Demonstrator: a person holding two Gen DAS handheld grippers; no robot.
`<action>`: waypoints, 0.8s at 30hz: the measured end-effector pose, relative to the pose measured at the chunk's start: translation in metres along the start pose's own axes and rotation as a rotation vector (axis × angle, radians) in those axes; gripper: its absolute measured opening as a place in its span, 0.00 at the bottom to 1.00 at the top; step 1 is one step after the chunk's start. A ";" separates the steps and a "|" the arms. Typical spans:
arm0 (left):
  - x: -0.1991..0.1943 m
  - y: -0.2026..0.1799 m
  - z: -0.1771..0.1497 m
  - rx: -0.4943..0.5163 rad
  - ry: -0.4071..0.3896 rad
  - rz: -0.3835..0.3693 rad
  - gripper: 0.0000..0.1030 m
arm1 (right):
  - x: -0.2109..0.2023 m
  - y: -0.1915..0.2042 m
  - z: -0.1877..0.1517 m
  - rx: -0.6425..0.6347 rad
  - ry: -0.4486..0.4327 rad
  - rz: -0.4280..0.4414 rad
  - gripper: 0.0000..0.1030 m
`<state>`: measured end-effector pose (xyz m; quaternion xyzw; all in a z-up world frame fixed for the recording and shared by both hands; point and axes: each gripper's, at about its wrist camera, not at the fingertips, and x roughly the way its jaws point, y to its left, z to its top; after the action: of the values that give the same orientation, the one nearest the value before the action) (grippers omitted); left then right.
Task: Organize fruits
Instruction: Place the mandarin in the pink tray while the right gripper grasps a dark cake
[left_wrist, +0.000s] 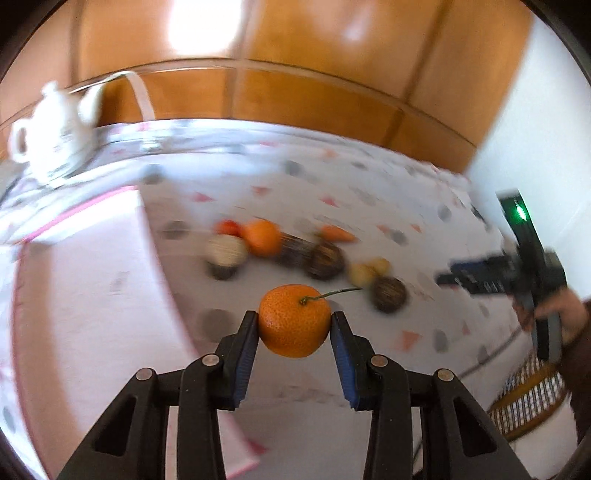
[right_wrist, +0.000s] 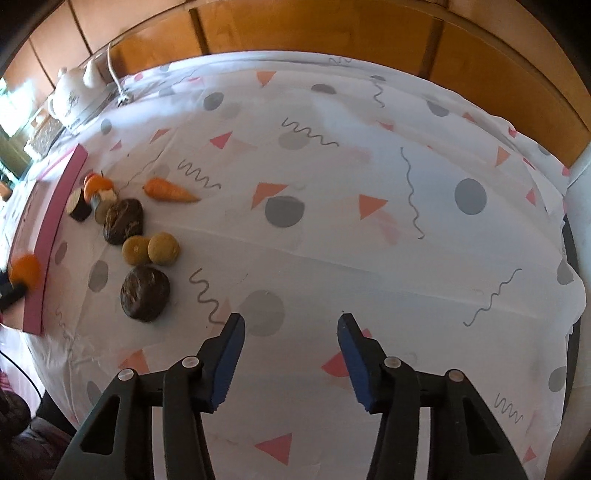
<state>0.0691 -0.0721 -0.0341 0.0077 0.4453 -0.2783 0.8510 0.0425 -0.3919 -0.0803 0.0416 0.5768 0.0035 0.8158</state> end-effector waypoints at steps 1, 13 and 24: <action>-0.004 0.012 0.001 -0.031 -0.010 0.025 0.39 | 0.000 0.001 -0.001 -0.002 0.001 -0.001 0.50; -0.018 0.136 -0.006 -0.376 -0.064 0.306 0.38 | 0.002 0.005 -0.003 -0.012 0.009 -0.005 0.45; -0.027 0.168 -0.021 -0.484 -0.059 0.429 0.39 | -0.002 0.019 -0.005 -0.059 -0.016 0.037 0.38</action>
<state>0.1223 0.0879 -0.0656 -0.1095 0.4619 0.0212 0.8799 0.0376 -0.3728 -0.0784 0.0282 0.5692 0.0352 0.8210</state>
